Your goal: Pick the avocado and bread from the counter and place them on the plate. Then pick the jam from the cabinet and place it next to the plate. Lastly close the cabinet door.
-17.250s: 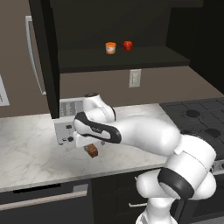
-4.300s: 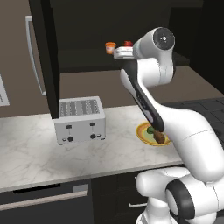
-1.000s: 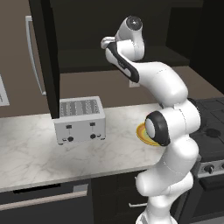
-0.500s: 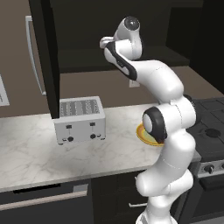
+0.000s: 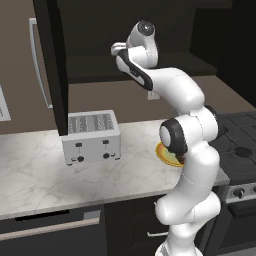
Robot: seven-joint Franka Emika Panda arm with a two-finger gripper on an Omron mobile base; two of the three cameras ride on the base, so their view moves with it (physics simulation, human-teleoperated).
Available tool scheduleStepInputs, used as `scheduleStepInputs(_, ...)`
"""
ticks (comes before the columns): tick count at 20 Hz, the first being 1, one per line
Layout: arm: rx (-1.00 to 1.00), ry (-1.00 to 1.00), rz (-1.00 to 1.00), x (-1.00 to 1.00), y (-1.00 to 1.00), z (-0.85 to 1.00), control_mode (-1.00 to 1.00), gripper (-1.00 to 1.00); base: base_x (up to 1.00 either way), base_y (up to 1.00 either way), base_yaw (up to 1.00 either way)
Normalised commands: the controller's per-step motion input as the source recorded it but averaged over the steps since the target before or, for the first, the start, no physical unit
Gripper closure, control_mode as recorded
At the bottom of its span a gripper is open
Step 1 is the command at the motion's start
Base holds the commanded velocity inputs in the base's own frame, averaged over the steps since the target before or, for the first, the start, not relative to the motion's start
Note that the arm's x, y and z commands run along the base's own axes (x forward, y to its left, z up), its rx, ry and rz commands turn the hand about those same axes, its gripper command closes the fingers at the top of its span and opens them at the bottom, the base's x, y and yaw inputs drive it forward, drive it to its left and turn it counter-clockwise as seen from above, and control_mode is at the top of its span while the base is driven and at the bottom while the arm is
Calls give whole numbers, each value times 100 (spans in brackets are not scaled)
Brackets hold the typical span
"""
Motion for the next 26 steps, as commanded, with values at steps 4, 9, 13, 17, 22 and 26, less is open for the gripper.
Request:
scheduleStepInputs(4,0,0,0,28,0,0,-100,-100,0,0,0)
scheduleStepInputs(9,0,0,0,27,0,0,-100,-100,0,0,0)
scheduleStepInputs(13,0,0,0,21,1,0,-100,-100,0,0,0)
scheduleStepInputs(17,0,1,0,18,4,0,-100,-100,0,0,0)
scheduleStepInputs(22,0,0,0,8,1,-7,-100,-100,0,0,0)
scheduleStepInputs(26,0,0,0,1,0,-8,-100,100,0,0,0)
